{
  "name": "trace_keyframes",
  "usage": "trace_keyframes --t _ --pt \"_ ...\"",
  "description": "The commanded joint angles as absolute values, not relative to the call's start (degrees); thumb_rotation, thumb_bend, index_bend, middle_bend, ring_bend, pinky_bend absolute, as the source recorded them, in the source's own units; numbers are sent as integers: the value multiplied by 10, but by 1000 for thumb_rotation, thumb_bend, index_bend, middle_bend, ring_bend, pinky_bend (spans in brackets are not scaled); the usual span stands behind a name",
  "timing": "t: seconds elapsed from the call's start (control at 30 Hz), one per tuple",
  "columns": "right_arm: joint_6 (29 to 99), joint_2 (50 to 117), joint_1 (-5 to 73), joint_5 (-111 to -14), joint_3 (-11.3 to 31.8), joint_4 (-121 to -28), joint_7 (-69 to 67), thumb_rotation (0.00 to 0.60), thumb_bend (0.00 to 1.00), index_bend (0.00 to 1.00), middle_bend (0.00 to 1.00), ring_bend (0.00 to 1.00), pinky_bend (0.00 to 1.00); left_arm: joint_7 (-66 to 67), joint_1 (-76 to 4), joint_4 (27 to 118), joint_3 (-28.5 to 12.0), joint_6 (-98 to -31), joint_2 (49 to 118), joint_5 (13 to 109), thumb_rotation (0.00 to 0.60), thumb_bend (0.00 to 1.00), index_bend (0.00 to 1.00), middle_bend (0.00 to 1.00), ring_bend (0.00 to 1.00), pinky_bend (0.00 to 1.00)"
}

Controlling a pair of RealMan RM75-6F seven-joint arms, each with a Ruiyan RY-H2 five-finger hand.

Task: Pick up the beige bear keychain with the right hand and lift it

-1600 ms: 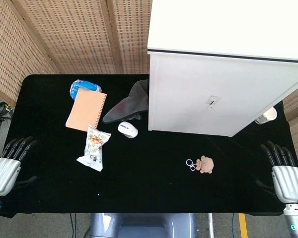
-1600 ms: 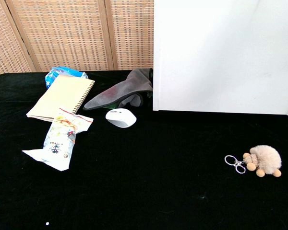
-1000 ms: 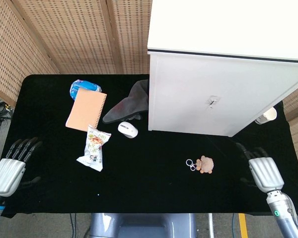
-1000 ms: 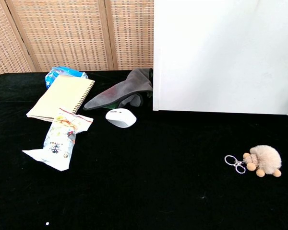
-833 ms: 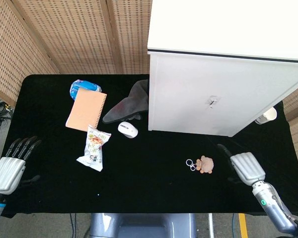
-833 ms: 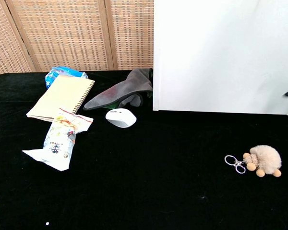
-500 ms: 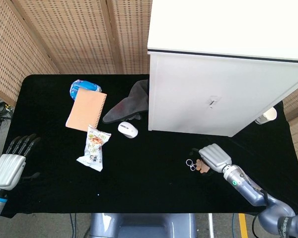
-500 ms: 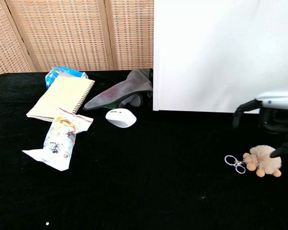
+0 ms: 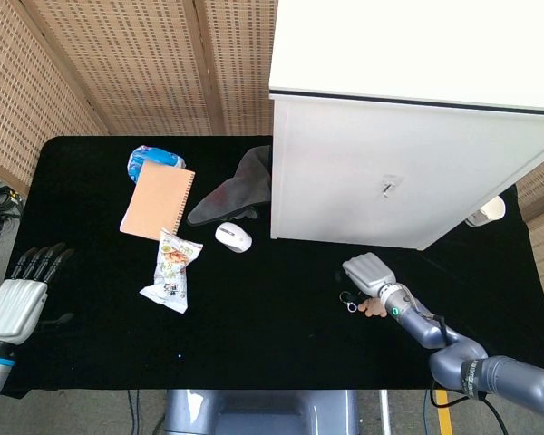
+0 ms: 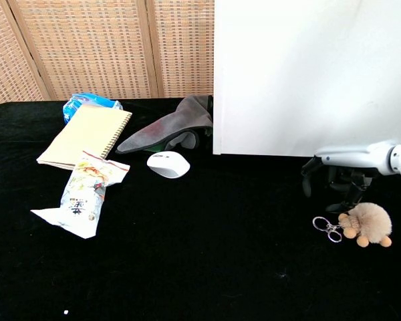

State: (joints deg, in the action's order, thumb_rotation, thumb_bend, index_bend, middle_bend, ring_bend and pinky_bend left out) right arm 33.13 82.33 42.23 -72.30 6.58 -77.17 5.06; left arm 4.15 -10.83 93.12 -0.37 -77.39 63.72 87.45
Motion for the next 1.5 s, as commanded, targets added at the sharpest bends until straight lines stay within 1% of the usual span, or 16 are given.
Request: trace_keyframes --t 0.03,0.37,0.6,0.83,1.03,1.5 --pt "339 848 427 -702 58 -751 79 600 497 455 947 940 1000 40 -109 932 -3 -773 636 875 600 0 0 0 0 0" --pt "350 887 437 -668 43 -718 129 600 507 500 947 940 1000 39 -110 932 -1 -770 637 873 600 0 0 0 0 0" --pt "349 898 442 -650 36 -704 144 600 532 503 947 940 1000 37 -112 933 0 -767 636 872 600 0 0 0 0 0" --pt "348 904 445 -644 32 -696 149 600 536 514 947 940 1000 35 -112 932 0 -768 635 872 600 0 0 0 0 0" --pt "357 910 445 -653 28 -692 149 600 542 550 948 940 1000 31 -112 933 1 -768 633 872 600 0 0 0 0 0" --pt "356 920 447 -656 23 -677 146 600 559 532 947 940 1000 29 -113 934 2 -768 632 874 600 0 0 0 0 0"
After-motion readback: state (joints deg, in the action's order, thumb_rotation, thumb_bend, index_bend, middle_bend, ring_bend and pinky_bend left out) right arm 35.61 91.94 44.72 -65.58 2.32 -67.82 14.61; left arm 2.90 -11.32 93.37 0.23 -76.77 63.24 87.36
